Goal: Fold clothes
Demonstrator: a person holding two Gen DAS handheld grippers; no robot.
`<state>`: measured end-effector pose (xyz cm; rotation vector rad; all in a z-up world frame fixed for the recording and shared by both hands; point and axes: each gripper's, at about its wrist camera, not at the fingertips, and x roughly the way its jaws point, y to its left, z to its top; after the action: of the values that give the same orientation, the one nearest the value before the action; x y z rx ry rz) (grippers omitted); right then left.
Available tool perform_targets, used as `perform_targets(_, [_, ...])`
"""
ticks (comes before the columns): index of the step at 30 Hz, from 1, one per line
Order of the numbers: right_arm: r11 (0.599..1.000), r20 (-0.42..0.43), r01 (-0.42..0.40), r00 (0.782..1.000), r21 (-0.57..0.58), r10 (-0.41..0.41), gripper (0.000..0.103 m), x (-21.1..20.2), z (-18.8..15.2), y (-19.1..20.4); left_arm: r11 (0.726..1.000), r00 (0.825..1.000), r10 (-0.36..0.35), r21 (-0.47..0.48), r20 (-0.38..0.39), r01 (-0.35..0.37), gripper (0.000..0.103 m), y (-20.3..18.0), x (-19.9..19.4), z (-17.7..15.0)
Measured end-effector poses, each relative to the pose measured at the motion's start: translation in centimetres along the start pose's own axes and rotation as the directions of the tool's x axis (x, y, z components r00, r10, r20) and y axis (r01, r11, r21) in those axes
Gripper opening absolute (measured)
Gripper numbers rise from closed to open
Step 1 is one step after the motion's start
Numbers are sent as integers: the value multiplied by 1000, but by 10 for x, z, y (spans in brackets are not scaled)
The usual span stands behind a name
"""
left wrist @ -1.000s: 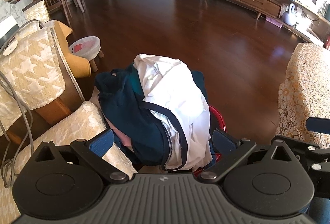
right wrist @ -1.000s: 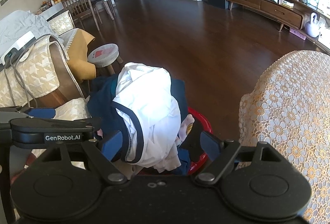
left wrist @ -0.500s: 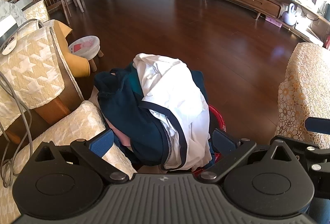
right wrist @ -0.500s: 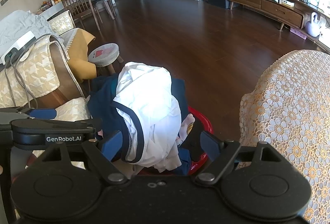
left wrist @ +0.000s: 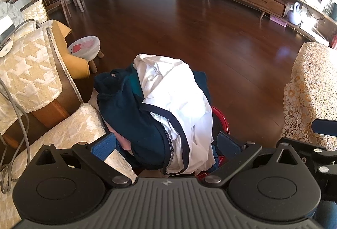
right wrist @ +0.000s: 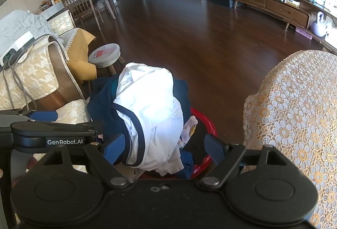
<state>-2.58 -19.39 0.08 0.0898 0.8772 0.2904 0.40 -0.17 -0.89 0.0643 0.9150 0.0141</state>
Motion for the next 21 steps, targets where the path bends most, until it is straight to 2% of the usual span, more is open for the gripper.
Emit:
perform_targets(14, [1000,-16,3,1000,4,-3,103,15,5,-9,1000,1000,-4,4,-16,4,103,-1,21,5])
perform_targets(21, [996,38,-67,997,-57,69,103,33,16,-14,999,1000,-13,40,15,13,103,0,45,7])
